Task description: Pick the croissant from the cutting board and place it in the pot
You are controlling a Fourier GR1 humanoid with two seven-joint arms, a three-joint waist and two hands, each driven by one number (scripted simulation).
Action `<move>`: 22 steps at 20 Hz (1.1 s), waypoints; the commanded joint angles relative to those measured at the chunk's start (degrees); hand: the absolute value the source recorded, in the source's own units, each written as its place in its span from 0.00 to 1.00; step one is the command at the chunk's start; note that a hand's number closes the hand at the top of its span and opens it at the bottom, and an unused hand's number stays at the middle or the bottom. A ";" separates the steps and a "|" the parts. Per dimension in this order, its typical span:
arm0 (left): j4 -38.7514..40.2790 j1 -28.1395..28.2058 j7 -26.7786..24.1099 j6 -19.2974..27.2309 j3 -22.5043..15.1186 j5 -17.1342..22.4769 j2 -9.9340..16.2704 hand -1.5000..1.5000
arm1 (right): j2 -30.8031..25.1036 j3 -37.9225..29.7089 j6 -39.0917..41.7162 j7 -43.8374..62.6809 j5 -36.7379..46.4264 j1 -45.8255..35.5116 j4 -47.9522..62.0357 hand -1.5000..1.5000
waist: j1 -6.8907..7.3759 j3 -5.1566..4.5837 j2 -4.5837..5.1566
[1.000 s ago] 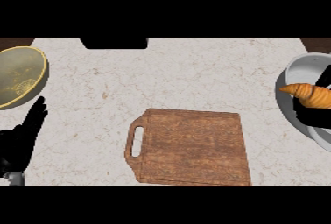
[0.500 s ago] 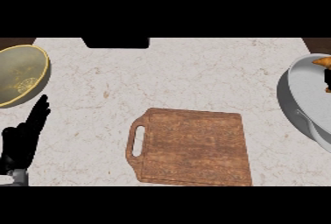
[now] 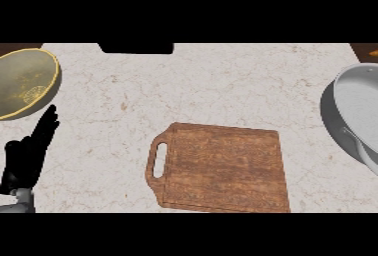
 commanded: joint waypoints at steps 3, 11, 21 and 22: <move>-2.09 -2.28 2.51 0.09 -0.73 -0.68 -0.46 0.50 | -1.43 1.28 -8.09 -7.83 5.87 -8.21 20.90 1.00 | 1.53 0.09 0.51; -2.76 0.76 1.22 -0.14 -2.18 -1.50 -2.02 0.50 | -0.79 -4.28 -7.94 -13.15 1.44 -13.41 36.77 0.00 | 2.00 0.17 0.79; -2.96 0.40 1.36 -0.06 -1.90 -1.40 -2.82 0.50 | 0.53 -11.13 -10.33 -26.98 -5.59 -14.02 40.79 0.00 | 1.24 0.19 0.55; -1.29 -0.19 0.44 -0.77 -0.52 -1.31 -1.03 0.50 | -3.16 -12.69 -5.93 -25.87 -7.28 -18.45 40.05 0.00 | 1.54 0.19 0.69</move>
